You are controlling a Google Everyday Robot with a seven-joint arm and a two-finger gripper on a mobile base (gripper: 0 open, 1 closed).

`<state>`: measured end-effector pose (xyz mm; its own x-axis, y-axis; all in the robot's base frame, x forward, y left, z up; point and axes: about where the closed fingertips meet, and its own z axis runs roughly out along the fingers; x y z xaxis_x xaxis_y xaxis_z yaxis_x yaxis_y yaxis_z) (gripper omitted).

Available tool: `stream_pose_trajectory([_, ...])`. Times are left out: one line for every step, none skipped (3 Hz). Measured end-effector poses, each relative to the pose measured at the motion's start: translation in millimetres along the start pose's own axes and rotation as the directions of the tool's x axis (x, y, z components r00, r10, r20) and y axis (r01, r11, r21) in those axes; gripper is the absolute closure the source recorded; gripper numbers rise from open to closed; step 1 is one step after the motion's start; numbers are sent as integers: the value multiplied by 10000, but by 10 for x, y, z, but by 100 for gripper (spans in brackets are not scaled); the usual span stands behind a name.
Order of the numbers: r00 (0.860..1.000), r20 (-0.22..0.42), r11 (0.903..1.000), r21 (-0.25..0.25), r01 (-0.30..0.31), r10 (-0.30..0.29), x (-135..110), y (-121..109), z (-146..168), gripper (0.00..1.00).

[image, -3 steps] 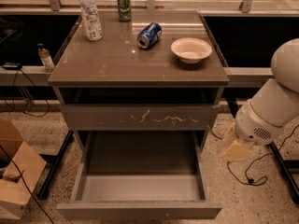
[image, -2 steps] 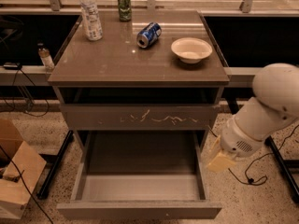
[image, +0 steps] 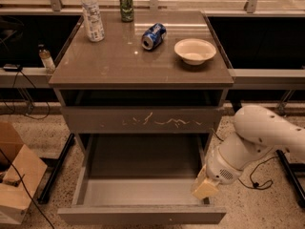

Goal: Close middle drawer

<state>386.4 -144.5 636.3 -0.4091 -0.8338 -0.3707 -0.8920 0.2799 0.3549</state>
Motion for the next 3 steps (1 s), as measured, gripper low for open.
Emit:
stream_pose_trajectory([9988, 42, 9964, -700, -474, 478, 170, 26, 396, 100])
stream_pose_trajectory([9903, 606, 9818, -1512, -1146, 1249, 437, 80, 831, 100])
stream_pose_trajectory([9893, 629, 9806, -1549, -1204, 1314, 454, 65, 872, 100])
